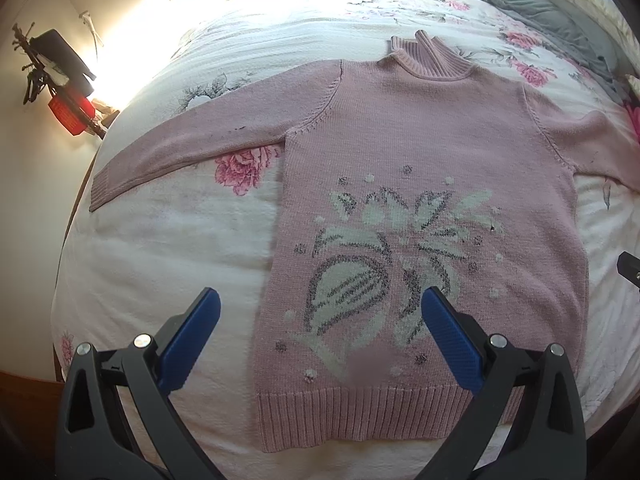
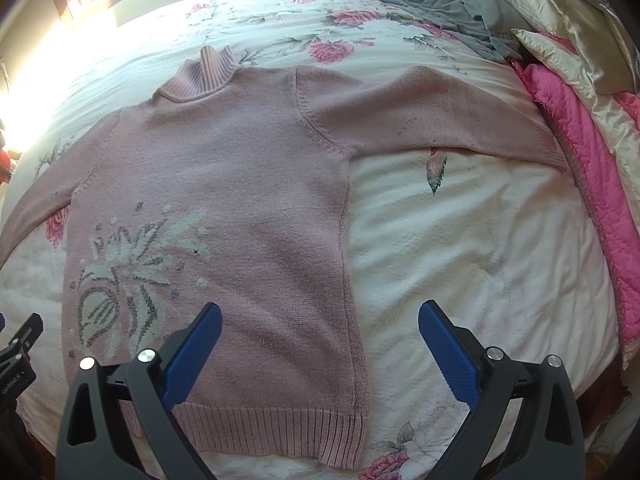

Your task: Fold small clothes

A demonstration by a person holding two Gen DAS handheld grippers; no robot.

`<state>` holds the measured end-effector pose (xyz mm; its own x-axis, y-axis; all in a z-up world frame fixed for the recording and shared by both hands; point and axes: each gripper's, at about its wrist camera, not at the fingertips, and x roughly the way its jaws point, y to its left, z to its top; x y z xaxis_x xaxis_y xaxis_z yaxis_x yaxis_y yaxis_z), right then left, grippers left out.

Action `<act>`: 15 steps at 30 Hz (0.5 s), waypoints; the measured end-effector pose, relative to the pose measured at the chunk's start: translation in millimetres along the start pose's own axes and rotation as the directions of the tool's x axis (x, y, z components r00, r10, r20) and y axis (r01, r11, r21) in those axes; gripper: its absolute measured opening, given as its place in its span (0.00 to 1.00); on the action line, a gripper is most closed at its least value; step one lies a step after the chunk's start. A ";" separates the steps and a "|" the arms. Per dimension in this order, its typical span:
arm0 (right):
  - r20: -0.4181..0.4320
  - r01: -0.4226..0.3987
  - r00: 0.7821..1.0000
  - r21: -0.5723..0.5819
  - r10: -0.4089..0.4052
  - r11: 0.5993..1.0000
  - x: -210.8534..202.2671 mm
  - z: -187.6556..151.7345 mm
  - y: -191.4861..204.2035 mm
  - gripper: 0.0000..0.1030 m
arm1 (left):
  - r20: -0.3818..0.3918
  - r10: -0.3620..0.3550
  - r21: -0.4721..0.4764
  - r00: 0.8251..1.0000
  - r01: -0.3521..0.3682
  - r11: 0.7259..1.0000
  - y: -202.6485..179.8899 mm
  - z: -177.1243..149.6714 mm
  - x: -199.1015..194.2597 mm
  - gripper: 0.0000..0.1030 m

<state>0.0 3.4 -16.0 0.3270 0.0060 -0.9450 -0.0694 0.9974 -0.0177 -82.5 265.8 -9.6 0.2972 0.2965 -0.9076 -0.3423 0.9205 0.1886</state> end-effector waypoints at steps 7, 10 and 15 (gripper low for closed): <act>-0.001 0.000 1.000 -0.001 0.000 1.000 1.1 1.5 3.3 0.96 | 0.002 0.001 0.000 1.000 -0.001 1.000 0.1 1.2 0.7 0.97; -0.002 -0.001 1.000 -0.002 0.001 1.000 2.1 3.1 3.6 0.96 | 0.000 0.003 0.000 1.000 -0.003 1.000 0.3 2.8 2.3 0.97; -0.006 -0.005 1.000 -0.002 0.005 1.000 5.2 7.0 1.4 0.96 | -0.004 0.006 -0.001 1.000 -0.006 1.000 -1.7 5.1 3.8 0.97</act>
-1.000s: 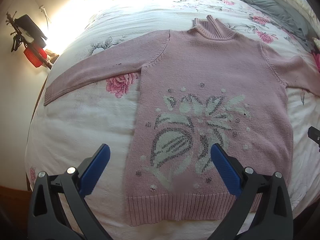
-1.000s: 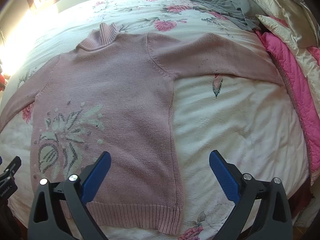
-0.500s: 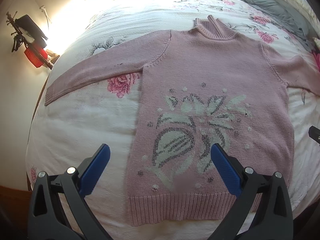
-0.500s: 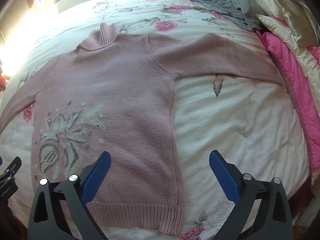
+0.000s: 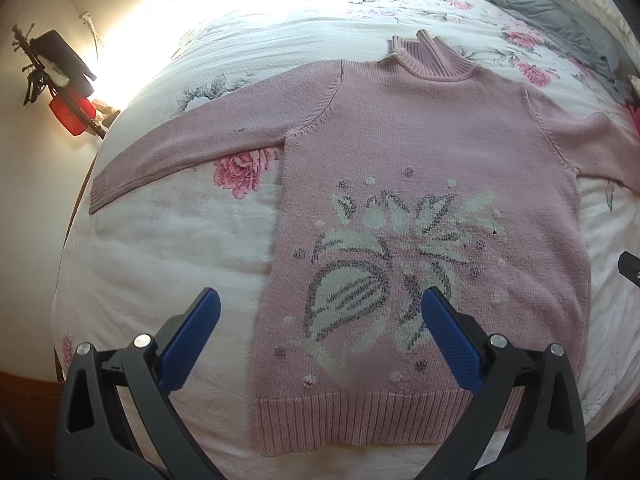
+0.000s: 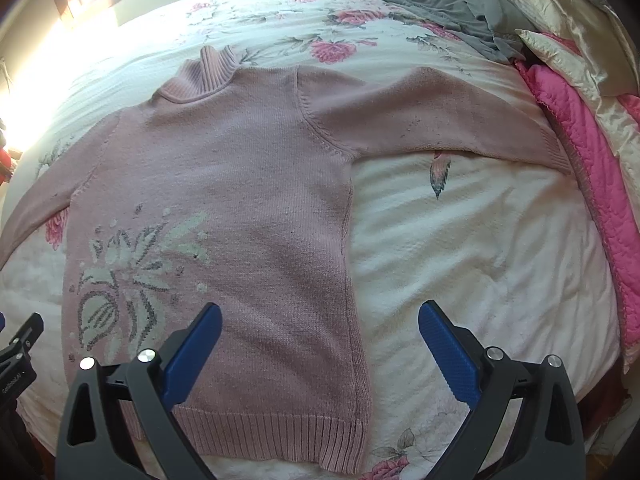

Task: Fold small clothes
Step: 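Move the right tool to the sweater sleeve cuff and grasp it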

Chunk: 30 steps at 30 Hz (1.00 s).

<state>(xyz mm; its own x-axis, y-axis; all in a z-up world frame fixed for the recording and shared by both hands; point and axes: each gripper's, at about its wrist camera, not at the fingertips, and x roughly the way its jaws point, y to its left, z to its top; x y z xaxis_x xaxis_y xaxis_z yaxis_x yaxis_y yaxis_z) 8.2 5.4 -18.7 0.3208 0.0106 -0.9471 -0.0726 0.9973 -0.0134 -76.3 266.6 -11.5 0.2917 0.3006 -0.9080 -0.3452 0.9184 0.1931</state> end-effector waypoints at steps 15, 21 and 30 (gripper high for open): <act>0.074 -0.004 0.997 0.128 -0.005 0.992 25.0 49.0 -129.2 0.96 | 0.025 -0.179 -0.034 0.983 0.180 0.983 -54.7 28.8 18.6 0.97; 0.067 0.096 0.991 0.214 -0.113 0.972 61.5 112.3 -272.2 0.96 | 0.070 -0.172 -0.040 0.983 0.175 0.984 -127.7 78.8 33.7 0.97; -0.076 0.179 0.984 0.281 -0.164 0.943 155.5 178.8 -446.0 0.96 | 0.137 -0.188 -0.043 0.973 0.196 0.980 -243.2 147.8 50.6 0.97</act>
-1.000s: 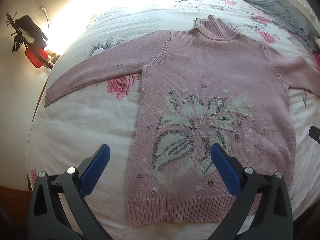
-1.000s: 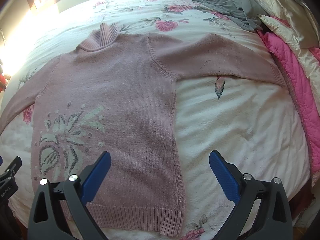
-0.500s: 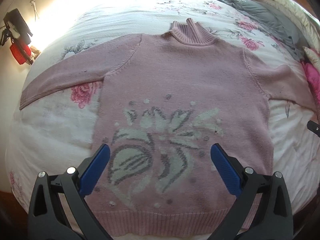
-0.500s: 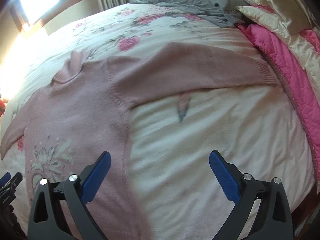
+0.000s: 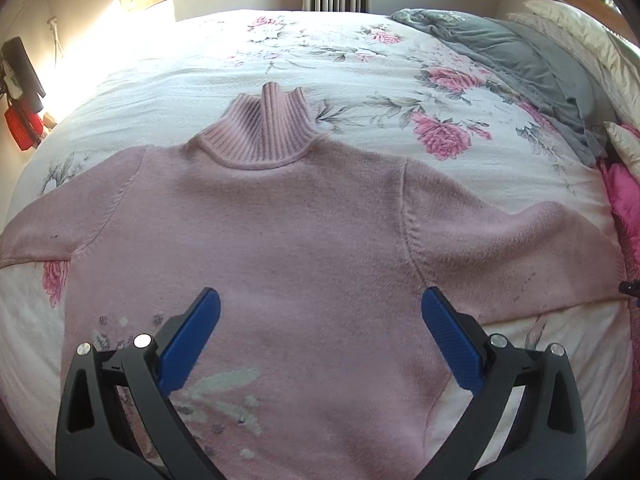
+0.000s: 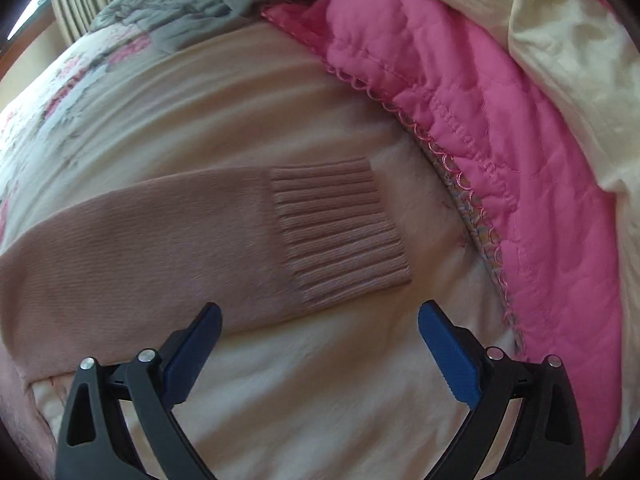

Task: Fold small clothes
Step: 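Move the right tool to the sweater sleeve cuff and grasp it, then carry the cuff with the right tool across the sweater body and release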

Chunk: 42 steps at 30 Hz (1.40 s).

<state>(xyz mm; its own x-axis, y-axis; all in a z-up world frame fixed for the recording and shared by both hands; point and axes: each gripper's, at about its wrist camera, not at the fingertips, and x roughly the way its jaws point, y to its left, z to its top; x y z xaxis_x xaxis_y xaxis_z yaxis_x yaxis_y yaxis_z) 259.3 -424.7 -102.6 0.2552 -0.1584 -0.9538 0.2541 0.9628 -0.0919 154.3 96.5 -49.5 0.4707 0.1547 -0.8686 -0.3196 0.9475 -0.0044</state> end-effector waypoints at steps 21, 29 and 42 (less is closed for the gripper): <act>0.011 -0.268 0.963 0.068 0.267 0.961 -4.0 -8.8 -68.4 0.16 | -0.015 0.054 0.042 0.998 -0.053 0.998 -26.6 -4.0 15.5 0.97; 0.004 -0.152 0.988 0.081 0.153 0.985 0.4 -26.7 -52.2 0.16 | -0.040 0.045 0.014 0.998 -0.045 0.999 4.7 -6.4 22.4 0.97; 0.077 -0.454 0.849 -0.399 0.523 0.796 -117.5 -84.1 203.1 0.16 | -0.044 -0.054 -0.039 0.998 0.053 0.998 62.0 -4.1 13.9 0.97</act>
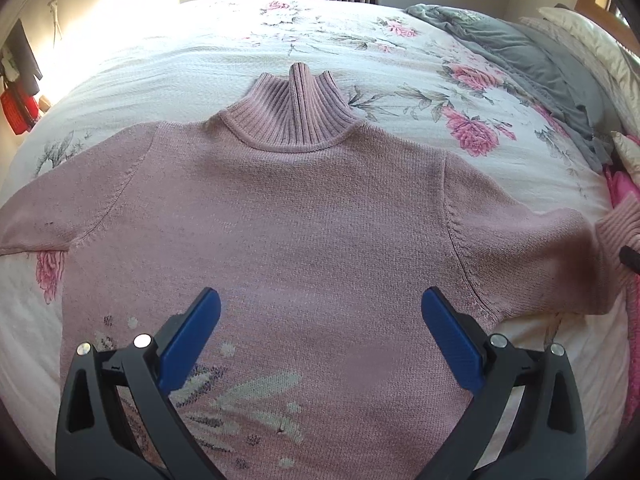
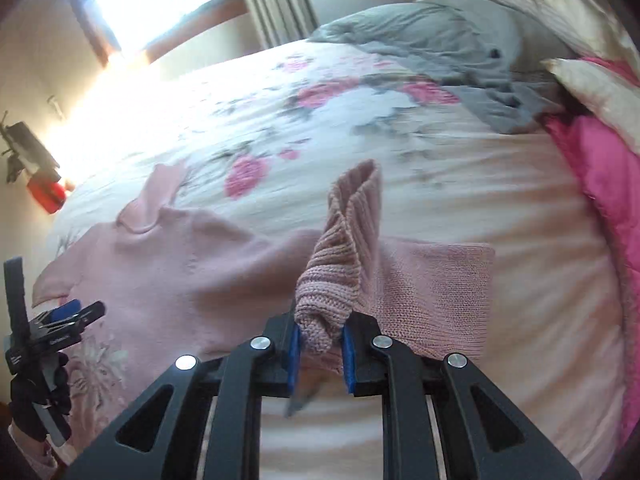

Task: Fold small clothes
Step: 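Carry the cuff with the right tool across the sweater body and release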

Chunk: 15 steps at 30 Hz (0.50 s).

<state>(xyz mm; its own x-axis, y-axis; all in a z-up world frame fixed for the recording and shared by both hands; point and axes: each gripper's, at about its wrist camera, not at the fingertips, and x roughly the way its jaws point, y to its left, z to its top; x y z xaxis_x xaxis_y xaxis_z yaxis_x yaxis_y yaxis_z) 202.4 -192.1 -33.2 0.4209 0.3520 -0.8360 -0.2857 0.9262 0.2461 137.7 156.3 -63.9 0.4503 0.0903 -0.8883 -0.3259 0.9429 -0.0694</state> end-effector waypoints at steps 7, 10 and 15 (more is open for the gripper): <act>-0.077 -0.122 0.991 -0.134 0.113 0.983 68.1 -21.3 120.5 0.16 | -0.009 -0.059 -0.023 0.998 0.059 0.998 23.5 2.8 -2.3 0.97; -0.112 -0.111 0.989 -0.165 0.094 0.980 94.1 -28.8 137.3 0.19 | -0.023 -0.094 -0.042 0.995 0.093 0.995 28.4 3.5 2.0 0.97; -0.185 -0.214 0.963 -0.092 0.195 0.972 114.4 -44.1 132.0 0.35 | -0.062 -0.143 -0.058 0.988 0.140 0.988 21.5 2.2 17.2 0.97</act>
<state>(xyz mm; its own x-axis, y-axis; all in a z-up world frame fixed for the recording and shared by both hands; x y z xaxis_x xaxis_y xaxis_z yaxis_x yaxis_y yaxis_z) 174.9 -35.6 -118.1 0.1910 0.4944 -0.8480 -0.4476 0.8127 0.3731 140.2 178.8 -79.7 0.4399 -0.0658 -0.8956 -0.3078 0.9259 -0.2192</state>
